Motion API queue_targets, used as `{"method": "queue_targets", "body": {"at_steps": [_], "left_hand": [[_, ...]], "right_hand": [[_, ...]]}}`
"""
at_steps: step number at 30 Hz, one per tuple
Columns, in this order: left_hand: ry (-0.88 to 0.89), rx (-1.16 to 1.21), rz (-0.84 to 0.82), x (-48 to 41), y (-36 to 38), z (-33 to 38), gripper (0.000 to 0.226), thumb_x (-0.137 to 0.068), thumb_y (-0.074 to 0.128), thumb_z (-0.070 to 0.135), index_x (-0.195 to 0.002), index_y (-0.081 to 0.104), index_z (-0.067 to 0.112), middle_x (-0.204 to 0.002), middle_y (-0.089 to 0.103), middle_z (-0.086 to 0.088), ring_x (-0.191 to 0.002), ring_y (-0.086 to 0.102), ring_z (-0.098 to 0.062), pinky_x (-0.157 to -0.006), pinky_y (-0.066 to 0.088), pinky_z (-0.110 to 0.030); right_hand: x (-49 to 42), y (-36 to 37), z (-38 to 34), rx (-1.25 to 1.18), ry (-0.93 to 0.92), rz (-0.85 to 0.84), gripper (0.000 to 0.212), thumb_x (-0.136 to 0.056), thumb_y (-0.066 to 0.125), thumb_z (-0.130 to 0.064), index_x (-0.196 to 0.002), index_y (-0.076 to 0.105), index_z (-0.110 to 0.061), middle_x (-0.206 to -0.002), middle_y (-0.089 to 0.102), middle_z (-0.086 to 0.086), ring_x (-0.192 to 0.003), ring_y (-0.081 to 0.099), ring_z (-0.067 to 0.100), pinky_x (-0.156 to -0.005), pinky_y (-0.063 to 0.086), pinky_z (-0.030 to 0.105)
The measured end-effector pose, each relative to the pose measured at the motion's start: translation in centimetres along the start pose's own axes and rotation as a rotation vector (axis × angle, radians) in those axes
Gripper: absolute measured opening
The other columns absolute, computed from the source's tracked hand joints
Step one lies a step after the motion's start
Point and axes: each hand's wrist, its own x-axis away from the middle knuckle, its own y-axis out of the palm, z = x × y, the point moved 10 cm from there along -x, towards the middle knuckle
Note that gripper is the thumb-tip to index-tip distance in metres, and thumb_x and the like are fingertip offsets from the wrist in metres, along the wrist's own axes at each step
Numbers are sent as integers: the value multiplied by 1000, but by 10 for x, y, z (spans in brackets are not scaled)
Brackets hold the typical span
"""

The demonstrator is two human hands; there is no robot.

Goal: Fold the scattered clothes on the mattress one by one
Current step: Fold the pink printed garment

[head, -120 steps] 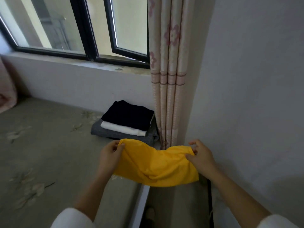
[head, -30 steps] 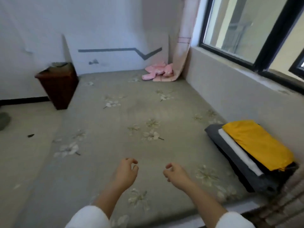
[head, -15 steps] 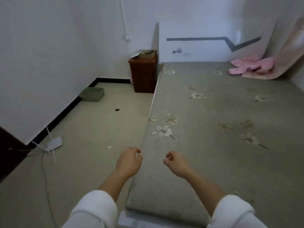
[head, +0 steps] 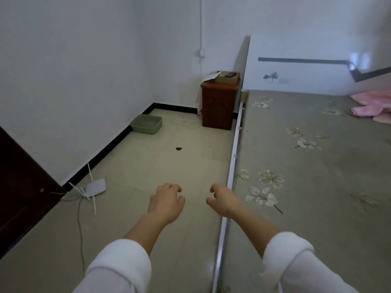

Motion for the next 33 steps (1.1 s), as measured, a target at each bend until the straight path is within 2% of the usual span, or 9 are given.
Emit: {"method": "queue_targets", "body": {"at_steps": [6, 12, 17, 21, 26, 33], "left_hand": [[52, -40, -53, -109, -31, -27, 37, -97, 39, 31, -131, 49, 20, -138, 45, -2, -128, 37, -22, -100, 36, -36], [163, -38, -95, -202, -54, -16, 39, -97, 38, 32, -133, 46, 20, -139, 44, -3, -129, 36, -21, -100, 36, -38], [269, -73, -126, -287, -62, -6, 39, -98, 36, 32, -135, 44, 21, -140, 43, -1, -128, 36, -20, -99, 36, -37], [377, -99, -140, -370, -69, 8, 40, -98, 37, 33, -135, 44, 21, -140, 43, -1, -128, 37, -20, -99, 36, -36], [544, -147, -149, -475, -85, 50, 42, -97, 36, 31, -137, 43, 21, -139, 45, -1, -126, 39, -20, -99, 35, -37], [711, -69, -226, -599, -71, 156, 38, -98, 39, 30, -135, 45, 20, -136, 46, -3, -126, 40, -21, -103, 37, -40]], "right_hand": [[-93, -27, -33, 27, 59, 52, 44, -94, 50, -33, -130, 46, -9, -128, 55, 11, -112, 55, 27, -90, 46, 34], [-156, -64, -39, 50, 171, 96, 44, -93, 50, -34, -129, 46, -10, -127, 55, 11, -112, 55, 28, -90, 46, 34], [-221, -91, -34, 42, 257, 137, 29, -91, 51, -32, -109, 49, -10, -112, 57, 9, -102, 56, 26, -88, 48, 38], [-282, -119, -26, 19, 344, 189, 40, -92, 51, -34, -122, 47, -8, -125, 53, 12, -114, 52, 28, -95, 45, 38], [-342, -164, -2, -77, 505, 257, 41, -94, 50, -34, -126, 45, -9, -127, 52, 12, -113, 53, 27, -91, 44, 35], [-399, -241, 73, -86, 696, 348, 45, -93, 51, -33, -132, 44, -11, -135, 49, 12, -120, 49, 27, -97, 43, 35]]}}
